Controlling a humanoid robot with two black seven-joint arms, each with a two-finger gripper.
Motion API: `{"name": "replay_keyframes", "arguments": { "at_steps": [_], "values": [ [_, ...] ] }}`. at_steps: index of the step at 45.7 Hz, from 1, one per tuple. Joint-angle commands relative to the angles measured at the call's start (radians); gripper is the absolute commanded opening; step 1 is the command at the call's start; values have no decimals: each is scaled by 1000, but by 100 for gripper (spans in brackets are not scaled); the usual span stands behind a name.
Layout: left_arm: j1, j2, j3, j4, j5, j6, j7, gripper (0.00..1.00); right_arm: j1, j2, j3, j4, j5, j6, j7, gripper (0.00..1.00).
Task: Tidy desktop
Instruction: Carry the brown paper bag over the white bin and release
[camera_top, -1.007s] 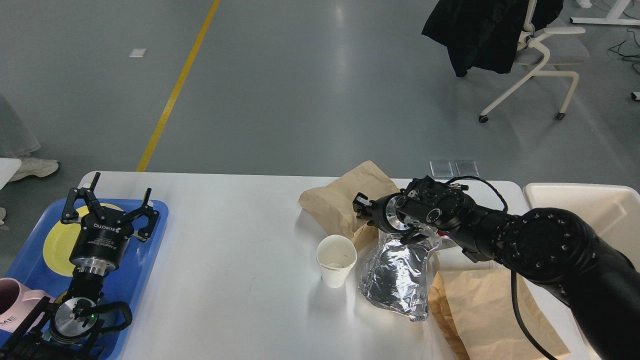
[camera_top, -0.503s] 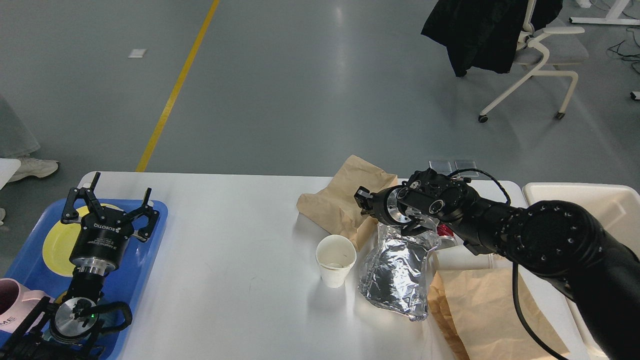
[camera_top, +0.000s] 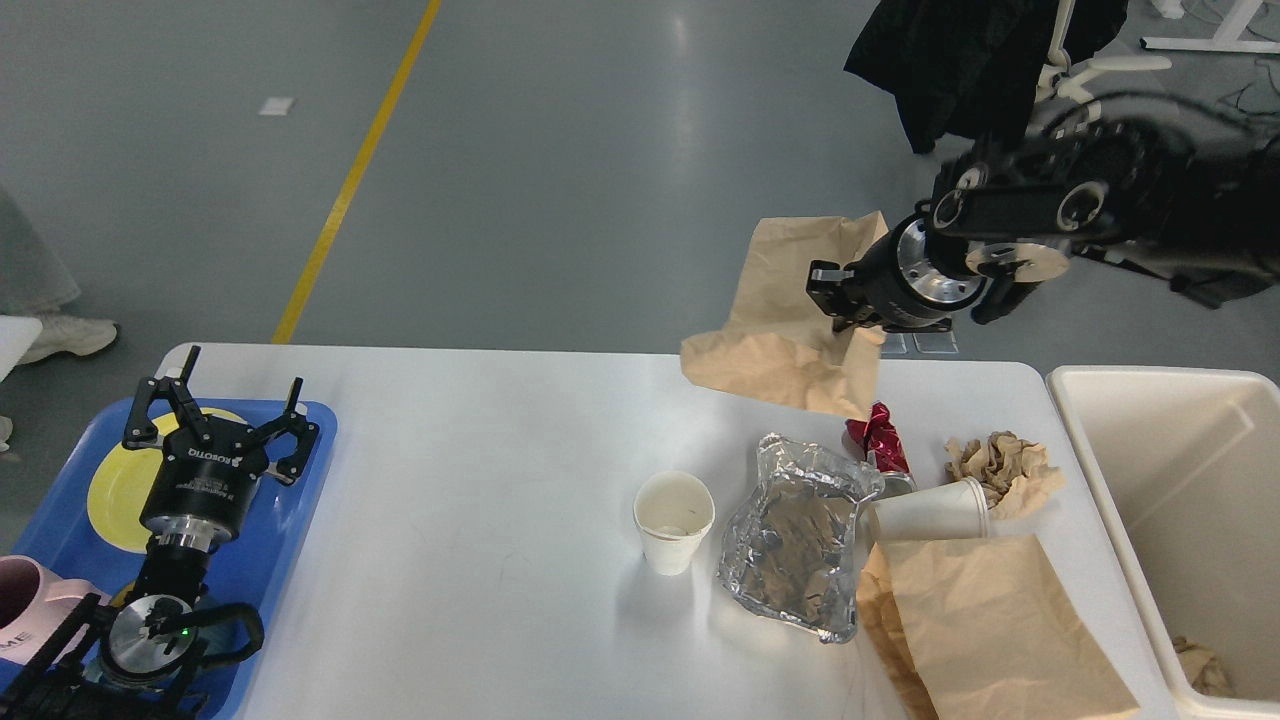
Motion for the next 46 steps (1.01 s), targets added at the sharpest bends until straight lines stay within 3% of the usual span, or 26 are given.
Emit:
{"name": "replay_keyframes", "arguments": {
  "at_steps": [1, 5, 11, 15, 22, 28, 35, 46],
  "values": [
    [-2, 0, 0, 0, 0, 0, -1, 96, 202, -6, -154, 148, -81, 152, 36, 0],
    [0, 0, 0, 0, 0, 0, -1, 96, 281, -7, -229, 229, -176, 181, 101, 0],
    [0, 1, 0, 0, 0, 0, -1, 96, 399, -4, -407, 333, -217, 186, 249, 0],
    [0, 0, 0, 2, 0, 0, -1, 96, 463, -4, -499, 361, -220, 187, 302, 0],
    [0, 1, 0, 0, 0, 0, -1, 96, 477, -27, -567, 369, -228, 172, 308, 0],
    [0, 1, 0, 0, 0, 0, -1, 96, 355, -205, -597, 280, -230, 97, 291, 0],
    [0, 1, 0, 2, 0, 0, -1, 96, 67, -428, -599, 18, -291, 28, 285, 0],
    [0, 1, 0, 2, 0, 0, -1, 96, -440, -566, -335, -375, -288, -13, 286, 0]
  ]
}}
